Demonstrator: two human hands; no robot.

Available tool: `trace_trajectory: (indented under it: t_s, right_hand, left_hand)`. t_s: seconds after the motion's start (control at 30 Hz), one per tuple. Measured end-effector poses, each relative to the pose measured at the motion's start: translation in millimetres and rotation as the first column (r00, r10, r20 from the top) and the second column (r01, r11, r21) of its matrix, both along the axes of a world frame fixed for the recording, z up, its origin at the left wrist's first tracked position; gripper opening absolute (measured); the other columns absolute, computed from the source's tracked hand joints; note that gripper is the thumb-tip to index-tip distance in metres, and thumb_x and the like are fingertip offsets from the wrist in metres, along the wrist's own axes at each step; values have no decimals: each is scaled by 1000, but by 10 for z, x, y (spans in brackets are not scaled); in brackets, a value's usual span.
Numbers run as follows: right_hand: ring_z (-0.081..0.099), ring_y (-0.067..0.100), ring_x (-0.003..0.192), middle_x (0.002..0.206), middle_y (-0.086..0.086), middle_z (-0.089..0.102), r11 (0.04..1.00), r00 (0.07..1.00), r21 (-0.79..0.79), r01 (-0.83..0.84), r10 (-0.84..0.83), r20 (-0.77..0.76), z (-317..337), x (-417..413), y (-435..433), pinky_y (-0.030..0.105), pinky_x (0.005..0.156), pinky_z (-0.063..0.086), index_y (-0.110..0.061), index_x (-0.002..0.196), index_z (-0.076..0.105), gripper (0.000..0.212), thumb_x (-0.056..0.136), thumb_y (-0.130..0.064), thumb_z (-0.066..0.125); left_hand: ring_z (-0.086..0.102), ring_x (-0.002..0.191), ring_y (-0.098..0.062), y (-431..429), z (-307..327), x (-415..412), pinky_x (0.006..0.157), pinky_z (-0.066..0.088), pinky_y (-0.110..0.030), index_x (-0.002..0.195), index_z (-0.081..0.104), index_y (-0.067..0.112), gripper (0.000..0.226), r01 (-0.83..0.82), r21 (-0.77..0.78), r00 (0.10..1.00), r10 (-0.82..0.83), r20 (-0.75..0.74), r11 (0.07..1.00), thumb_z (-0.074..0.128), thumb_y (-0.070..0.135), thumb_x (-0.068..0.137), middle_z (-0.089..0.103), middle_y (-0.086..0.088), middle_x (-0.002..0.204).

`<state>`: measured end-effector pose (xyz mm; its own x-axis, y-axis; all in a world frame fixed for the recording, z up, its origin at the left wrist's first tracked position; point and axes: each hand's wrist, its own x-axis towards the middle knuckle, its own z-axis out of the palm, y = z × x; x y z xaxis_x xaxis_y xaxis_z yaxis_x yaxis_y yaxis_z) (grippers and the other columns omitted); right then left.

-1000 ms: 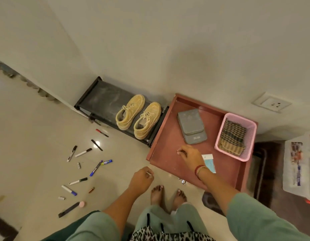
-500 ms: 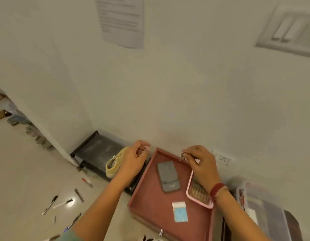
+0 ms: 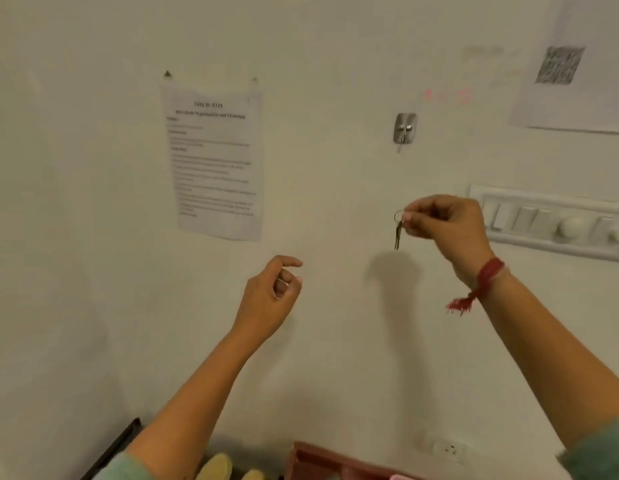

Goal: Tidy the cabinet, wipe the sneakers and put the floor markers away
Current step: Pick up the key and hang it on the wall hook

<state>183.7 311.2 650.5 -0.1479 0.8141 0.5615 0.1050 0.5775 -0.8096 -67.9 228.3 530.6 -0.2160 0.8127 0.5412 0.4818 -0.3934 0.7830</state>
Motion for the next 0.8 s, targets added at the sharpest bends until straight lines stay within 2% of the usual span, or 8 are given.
trace_trajectory:
  t_s: [0.13,0.27,0.37,0.5,0.57,0.63,0.73,0.8]
  right_hand:
    - [65,10,65,63,-6,69,990,991,120,81,-66,-120,532,-102,351,22,69,54,-8,83,69,10,80,2,67]
    - [65,8,63,65,-3,68,974,979,155,163,-140,-151,816,-192,558,22,67,54,-10,79,69,13,81,2,64]
    - [65,10,64,75,8,66,970,977,135,202,-189,-102,867,-255,682,25,70,56,-7,81,69,10,81,2,64]
    - [64,9,61,73,6,66,964,973,133,230,-226,-50,905,-281,805,25,69,56,-8,78,69,13,80,4,65]
    - [63,9,61,73,5,67,948,957,141,287,-291,11,904,-286,853,23,66,54,-10,77,70,14,79,3,65]
    - [63,10,63,74,4,68,931,938,146,335,-344,39,880,-289,890,22,65,52,-12,77,71,14,77,1,66]
    - [64,13,67,75,4,69,919,928,162,361,-371,37,848,-299,915,25,71,55,-13,78,71,12,77,-1,67]
    - [67,17,72,78,7,70,908,919,176,381,-392,32,838,-306,934,29,77,57,-15,77,70,12,76,-3,68]
  left_hand:
    - [54,66,-5,377,390,-161,62,42,-15,105,60,28,19,47,121,997,-39,-73,992,60,17,91,60,10,72]
    - [59,86,-5,600,444,-220,72,49,-22,115,52,31,28,68,167,980,-34,-196,984,60,20,90,61,15,88]
    - [56,91,-4,748,436,-224,75,51,-29,128,44,31,43,59,167,956,-7,-293,984,61,26,89,55,15,102]
    - [52,99,-6,899,430,-164,77,50,-31,141,32,32,62,65,179,932,4,-363,982,62,30,87,48,12,117]
    - [44,121,-20,1027,421,-130,94,43,-41,147,26,28,74,-44,268,842,180,-508,962,64,33,83,43,0,135]
    - [18,143,-32,1191,480,-88,111,21,-58,152,12,28,93,-156,366,631,378,-677,917,67,39,77,22,-12,155]
    - [-16,145,-34,1418,670,-17,112,-4,-61,150,-18,27,116,-226,291,418,362,-833,930,68,51,76,-16,-14,159]
    - [-22,144,-34,1541,732,14,112,-4,-61,145,-28,25,125,-272,217,401,315,-860,938,71,54,75,-27,-14,156]
